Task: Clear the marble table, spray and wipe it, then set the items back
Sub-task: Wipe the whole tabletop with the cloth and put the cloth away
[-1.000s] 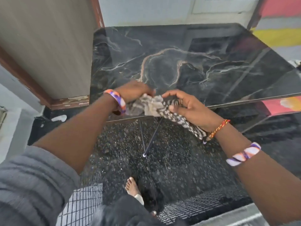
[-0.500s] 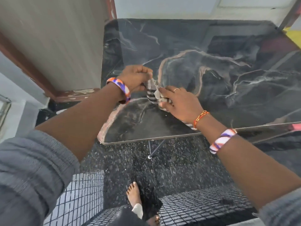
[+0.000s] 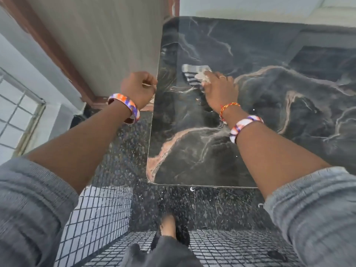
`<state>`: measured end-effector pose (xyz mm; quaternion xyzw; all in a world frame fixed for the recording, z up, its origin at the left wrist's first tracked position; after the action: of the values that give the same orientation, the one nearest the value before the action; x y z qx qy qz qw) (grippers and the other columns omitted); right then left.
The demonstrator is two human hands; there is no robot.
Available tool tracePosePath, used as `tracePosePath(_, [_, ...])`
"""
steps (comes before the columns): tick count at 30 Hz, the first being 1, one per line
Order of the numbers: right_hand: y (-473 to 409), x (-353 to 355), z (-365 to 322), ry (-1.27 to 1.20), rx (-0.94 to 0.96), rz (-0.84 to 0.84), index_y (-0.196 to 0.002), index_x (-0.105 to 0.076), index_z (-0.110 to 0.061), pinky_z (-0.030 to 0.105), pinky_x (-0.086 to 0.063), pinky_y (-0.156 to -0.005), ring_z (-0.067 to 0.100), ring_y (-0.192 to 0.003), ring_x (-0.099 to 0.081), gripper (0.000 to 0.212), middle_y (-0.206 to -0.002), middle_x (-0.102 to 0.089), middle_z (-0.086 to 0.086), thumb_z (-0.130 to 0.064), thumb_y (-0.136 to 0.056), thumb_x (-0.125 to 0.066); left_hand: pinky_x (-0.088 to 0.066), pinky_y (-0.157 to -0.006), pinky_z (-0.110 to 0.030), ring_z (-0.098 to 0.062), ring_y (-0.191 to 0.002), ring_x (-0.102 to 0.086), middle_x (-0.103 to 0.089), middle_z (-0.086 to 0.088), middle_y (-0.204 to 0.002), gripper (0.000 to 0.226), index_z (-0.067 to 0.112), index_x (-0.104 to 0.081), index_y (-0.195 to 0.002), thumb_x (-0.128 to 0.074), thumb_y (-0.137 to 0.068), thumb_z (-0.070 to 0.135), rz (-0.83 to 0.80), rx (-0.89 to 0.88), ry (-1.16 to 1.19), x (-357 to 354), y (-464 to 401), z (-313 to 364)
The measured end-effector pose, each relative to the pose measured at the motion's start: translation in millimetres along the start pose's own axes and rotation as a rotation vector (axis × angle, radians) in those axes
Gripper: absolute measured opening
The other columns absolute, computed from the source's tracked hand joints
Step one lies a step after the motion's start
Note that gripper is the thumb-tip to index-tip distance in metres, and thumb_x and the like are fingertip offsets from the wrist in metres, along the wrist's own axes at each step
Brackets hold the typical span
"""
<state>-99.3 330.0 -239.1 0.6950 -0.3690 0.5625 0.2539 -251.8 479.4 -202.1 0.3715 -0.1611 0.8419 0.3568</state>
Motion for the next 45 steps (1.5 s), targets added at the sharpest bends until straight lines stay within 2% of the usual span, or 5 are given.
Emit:
tracePosePath(9, [26, 11, -34, -0.327, 0.498, -0.781, -0.126, -0.057, -0.026, 0.036, -0.026, -0.115, 0.023, -0.132, -0.044, 0.044, -0.143, -0.048, 0.002, -0.006, -0.087, -0.059, -0.038, -0.102, -0.033, -0.031, -0.122, -0.051, -0.054, -0.017, -0.133, 0.062, 0.011, -0.048, -0.132, -0.062, -0.074, 0.028, -0.361, -0.253, -0.331, -8, 50, 14])
tracePosePath(16, [127, 26, 18, -0.48, 0.412, -0.847, -0.116, -0.061, -0.032, 0.039, -0.02, -0.119, 0.013, -0.134, -0.041, 0.045, -0.138, -0.048, -0.008, -0.008, -0.079, -0.069, -0.041, -0.099, -0.039, -0.034, -0.109, -0.057, -0.065, -0.018, -0.113, 0.086, 0.006, -0.066, -0.11, -0.041, -0.052, 0.064, -0.44, -0.494, -0.405, -40, 111, 50])
tracePosePath(26, [269, 34, 121, -0.177, 0.25, -0.033, -0.107, -0.059, -0.042, 0.05, -0.045, -0.085, 0.029, -0.091, -0.056, 0.064, -0.128, -0.061, -0.007, -0.001, -0.058, -0.057, -0.038, -0.105, -0.038, -0.034, -0.12, -0.05, -0.058, -0.018, -0.123, 0.034, 0.007, -0.067, -0.109, -0.068, -0.079, 0.023, -0.334, -0.519, -0.289, -77, 144, 79])
tracePosePath(35, [316, 53, 128, -0.727, -0.19, 0.664, -0.11, -0.064, -0.02, 0.014, -0.039, -0.096, 0.003, -0.108, -0.056, 0.048, -0.114, -0.063, -0.003, 0.006, -0.07, -0.061, -0.037, -0.107, -0.041, -0.037, -0.122, -0.047, -0.051, -0.023, -0.129, 0.025, 0.007, -0.07, -0.102, -0.065, -0.078, 0.01, -0.082, -0.379, -0.173, -57, 138, 64])
tracePosePath(45, [200, 38, -33, -0.428, -0.06, 0.293, -0.131, -0.049, -0.025, 0.048, -0.037, -0.099, 0.037, -0.122, -0.041, 0.049, -0.144, -0.04, 0.009, -0.024, -0.084, -0.06, -0.037, -0.103, -0.034, -0.034, -0.125, -0.045, -0.044, -0.019, -0.136, 0.041, 0.004, -0.067, -0.107, -0.045, -0.075, -0.011, 0.116, -0.233, -0.191, -10, 117, 30])
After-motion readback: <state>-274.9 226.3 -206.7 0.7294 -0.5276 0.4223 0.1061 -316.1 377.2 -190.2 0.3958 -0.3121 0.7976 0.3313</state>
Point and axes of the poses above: each hand's wrist, its own y-axis away from the middle knuckle, its own x-axis out of the back of the hand, z = x × y, the point moved 4 cm from there along -y, towards the middle knuckle
